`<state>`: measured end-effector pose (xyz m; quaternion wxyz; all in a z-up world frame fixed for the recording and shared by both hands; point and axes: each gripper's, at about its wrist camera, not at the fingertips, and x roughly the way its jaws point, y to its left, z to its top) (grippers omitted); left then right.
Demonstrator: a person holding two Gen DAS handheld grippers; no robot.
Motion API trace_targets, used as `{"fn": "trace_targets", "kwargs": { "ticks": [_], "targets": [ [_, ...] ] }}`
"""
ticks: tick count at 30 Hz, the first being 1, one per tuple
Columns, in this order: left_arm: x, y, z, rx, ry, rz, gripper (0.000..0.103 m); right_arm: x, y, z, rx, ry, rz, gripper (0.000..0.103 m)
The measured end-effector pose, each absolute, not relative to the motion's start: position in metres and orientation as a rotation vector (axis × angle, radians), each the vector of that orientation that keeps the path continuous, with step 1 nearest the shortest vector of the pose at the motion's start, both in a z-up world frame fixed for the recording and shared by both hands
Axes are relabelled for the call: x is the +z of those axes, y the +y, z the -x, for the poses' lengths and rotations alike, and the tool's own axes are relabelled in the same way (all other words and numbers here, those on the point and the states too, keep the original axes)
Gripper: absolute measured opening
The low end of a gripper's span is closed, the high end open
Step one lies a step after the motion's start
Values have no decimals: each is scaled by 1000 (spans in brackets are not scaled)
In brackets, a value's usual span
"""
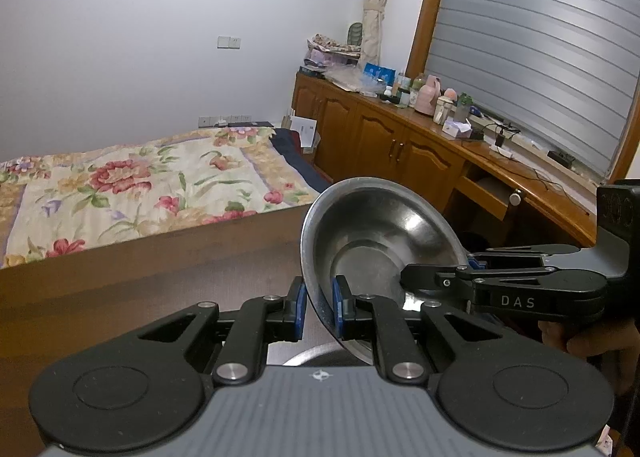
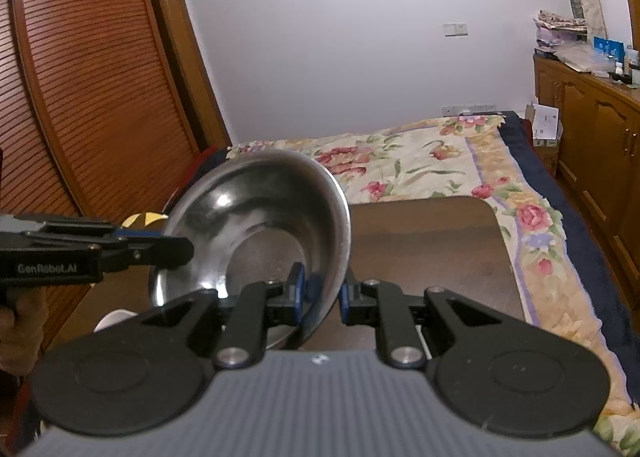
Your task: Organize plates and bowls
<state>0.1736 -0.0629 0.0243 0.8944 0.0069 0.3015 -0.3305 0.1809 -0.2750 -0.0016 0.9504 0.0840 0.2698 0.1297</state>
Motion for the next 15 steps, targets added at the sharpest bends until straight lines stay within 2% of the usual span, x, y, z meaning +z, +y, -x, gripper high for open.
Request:
{"fn": "trace_targets", "kwargs": {
  "ticks": [15],
  "targets": [
    [-19,-50,-139,-659,665,7,15,-34,-261,-154,296,612,-178,19]
  ]
}}
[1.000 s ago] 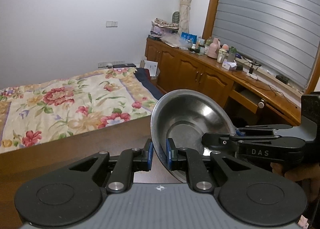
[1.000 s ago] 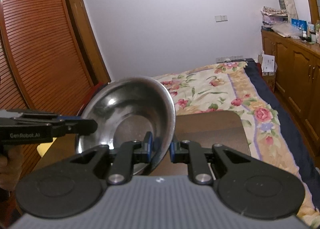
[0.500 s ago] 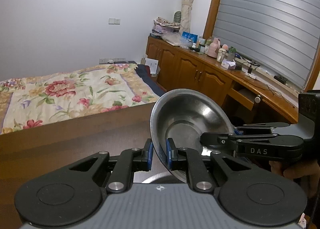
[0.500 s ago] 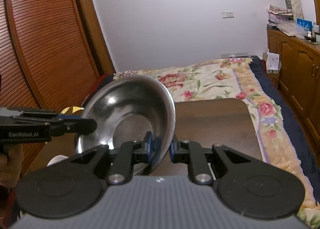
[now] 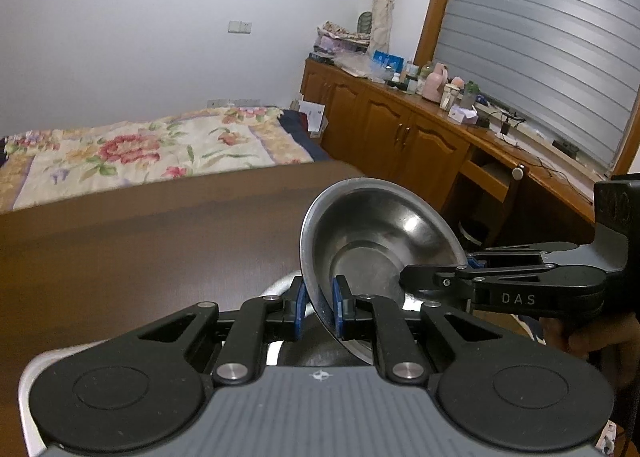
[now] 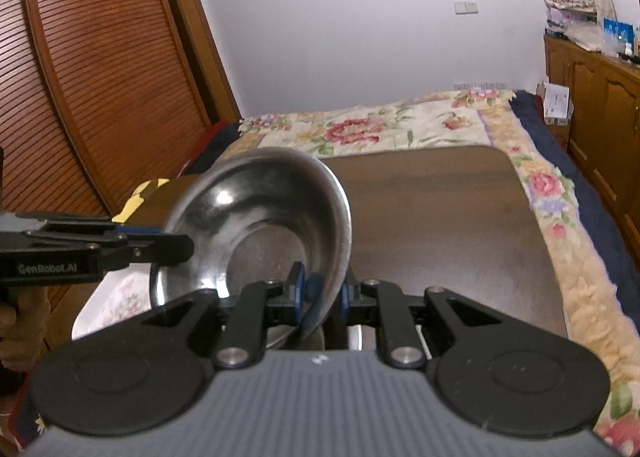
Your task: Organize plates and bowls
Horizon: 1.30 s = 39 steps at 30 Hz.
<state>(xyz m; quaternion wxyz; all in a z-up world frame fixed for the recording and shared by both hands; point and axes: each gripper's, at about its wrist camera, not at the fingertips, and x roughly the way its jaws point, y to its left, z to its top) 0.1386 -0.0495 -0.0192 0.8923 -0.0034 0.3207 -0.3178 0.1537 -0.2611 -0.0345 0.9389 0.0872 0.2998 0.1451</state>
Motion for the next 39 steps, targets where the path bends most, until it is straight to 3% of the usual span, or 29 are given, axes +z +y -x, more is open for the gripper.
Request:
{"fn": "trace_targets", "kwargs": {
  "ticks": [21,31,39],
  "targets": [
    [-63,-41,-106,-588,650,-57,19,-55,-233,-125,259,549,-17,19],
    [-69,-47,-96,-558,593,-118,23,-61,-231,-121,232,481,49,25],
    [-68,-45,-98,-556,583,-80,34,-62,-238,-122,248,444,24,35]
  ]
}}
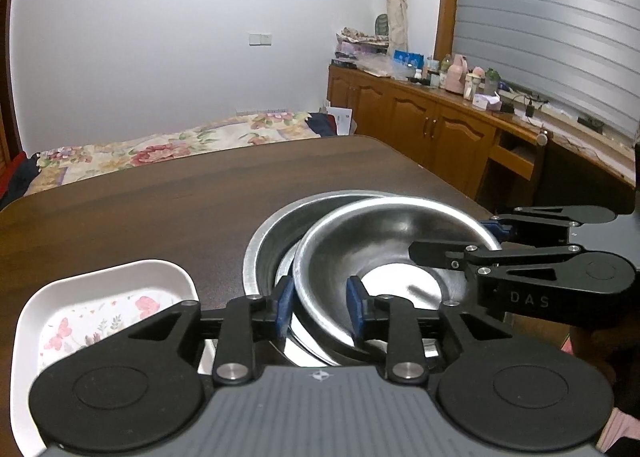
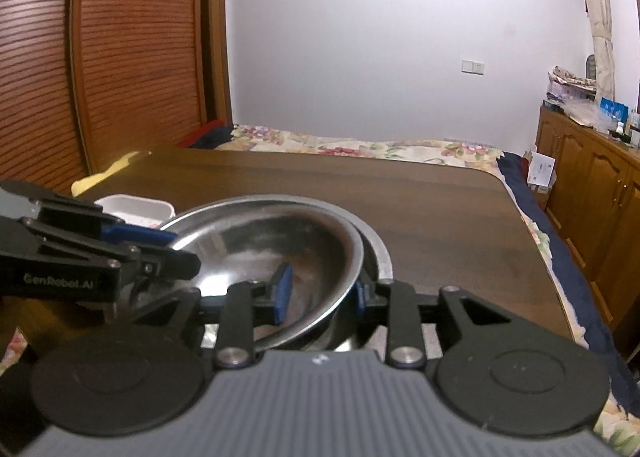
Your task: Organize plates and bowls
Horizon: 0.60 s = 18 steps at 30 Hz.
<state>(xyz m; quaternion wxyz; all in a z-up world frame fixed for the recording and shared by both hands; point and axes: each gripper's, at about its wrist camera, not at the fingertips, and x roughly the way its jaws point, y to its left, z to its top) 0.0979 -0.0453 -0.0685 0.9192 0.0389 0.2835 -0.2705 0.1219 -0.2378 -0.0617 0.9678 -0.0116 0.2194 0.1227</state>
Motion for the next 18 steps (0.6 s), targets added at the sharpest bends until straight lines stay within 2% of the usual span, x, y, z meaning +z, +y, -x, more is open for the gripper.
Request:
{"fn": "trace_targets", "kwargs": {
  "ticks": [2,3,10,13,15,18],
  "targets": [
    [-67,-44,-98,-556,577,-68,37,-60,-240,-120,258,425,4,47],
    [-66,-43,-98,-555,573,-65,38,-58,-241,-120,261,416,2,48],
    [-64,-39,-98,-549,564,-43,40,-53,-243,-118,252,399,-14,49],
    [-62,-36,-96,-548,545,-31,45,-52,-247,-115,242,390,-23,49],
    [-60,-35,-95,-531,531,-35,55,-53,-248,-116,231,387,-24,50],
    [-58,-30,-94,-515,517,-24,56,-56,-250,-118,213,392,-30,59]
  ]
}}
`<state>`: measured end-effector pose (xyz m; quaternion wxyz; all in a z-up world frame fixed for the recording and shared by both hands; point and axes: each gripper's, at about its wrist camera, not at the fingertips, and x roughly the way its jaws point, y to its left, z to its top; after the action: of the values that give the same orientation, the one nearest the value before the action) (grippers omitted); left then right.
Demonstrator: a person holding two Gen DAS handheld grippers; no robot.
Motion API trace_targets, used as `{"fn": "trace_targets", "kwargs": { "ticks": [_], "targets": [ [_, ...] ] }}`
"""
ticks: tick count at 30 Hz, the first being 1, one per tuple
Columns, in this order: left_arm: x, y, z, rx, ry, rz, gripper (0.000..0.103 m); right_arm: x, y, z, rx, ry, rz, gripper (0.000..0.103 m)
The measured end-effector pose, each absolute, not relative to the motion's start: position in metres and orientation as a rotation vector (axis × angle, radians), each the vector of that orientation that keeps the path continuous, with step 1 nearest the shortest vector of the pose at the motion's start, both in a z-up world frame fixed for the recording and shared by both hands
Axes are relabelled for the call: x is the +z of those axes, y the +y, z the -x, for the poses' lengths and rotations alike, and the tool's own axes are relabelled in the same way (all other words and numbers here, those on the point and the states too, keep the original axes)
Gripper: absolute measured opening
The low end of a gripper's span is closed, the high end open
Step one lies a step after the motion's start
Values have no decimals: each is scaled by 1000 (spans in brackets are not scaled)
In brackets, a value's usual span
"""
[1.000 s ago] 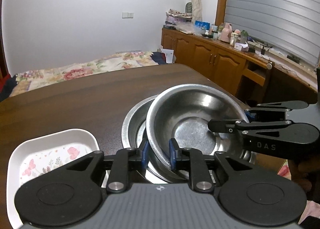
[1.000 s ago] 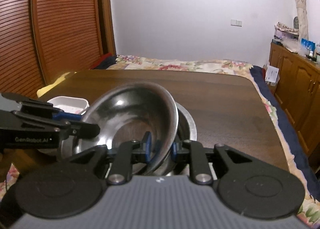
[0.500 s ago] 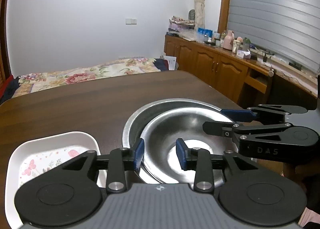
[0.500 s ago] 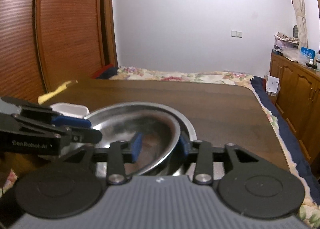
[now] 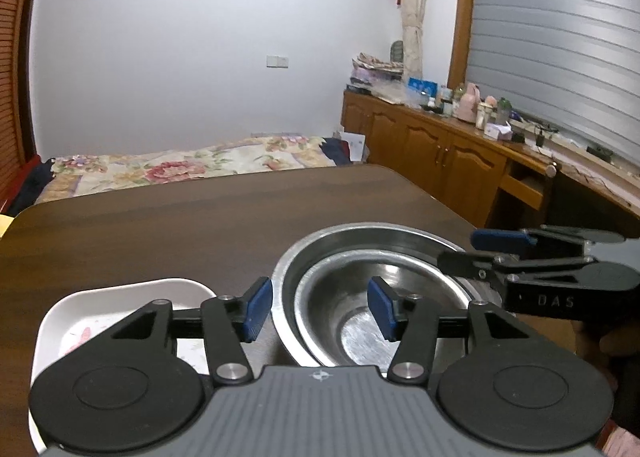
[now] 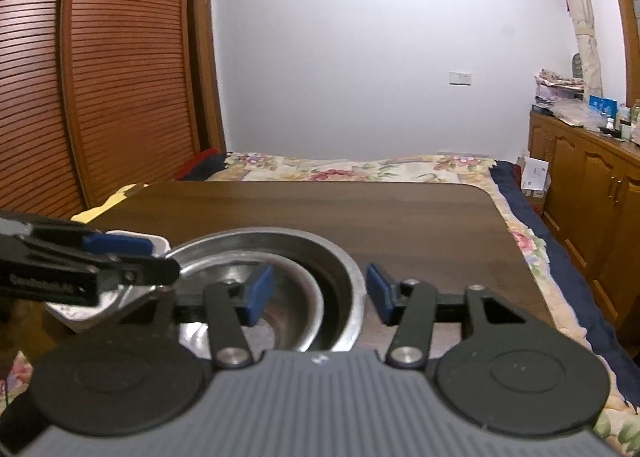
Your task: Organize plates and bowls
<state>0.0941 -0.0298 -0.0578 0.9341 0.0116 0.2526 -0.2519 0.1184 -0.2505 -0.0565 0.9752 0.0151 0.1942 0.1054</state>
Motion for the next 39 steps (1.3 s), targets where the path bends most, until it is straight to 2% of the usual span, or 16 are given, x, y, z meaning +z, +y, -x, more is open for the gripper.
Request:
{"fn": "trace_targets", "kwargs": {
  "ticks": [10,15,23,25,27,32,36,39],
  "targets": [
    [-72,-25,-100,-494,563,-2,57,-80,-250,-129,206,461,-93,59],
    [-75,-26,-102,-487,583,10,49,-82,-252,-130,210,473,-111,59],
    [-82,-26,-103,-497,601,9,47,-86,-250,-130,210,490,-131,59],
    [-83,-27,-102,-497,605,10,45,-86,-251,-130,212,491,-136,59],
    [-83,-27,-103,-498,609,13,38,-85,-253,-132,215,492,-139,58],
    [-84,-31,-101,-504,613,24,30,-85,-252,-132,226,495,-146,53],
    [-83,-31,-99,-516,617,28,28,-85,-251,-132,252,503,-154,39],
    [-80,-33,-98,-519,617,22,28,-84,-248,-132,232,503,-131,36]
  ]
}}
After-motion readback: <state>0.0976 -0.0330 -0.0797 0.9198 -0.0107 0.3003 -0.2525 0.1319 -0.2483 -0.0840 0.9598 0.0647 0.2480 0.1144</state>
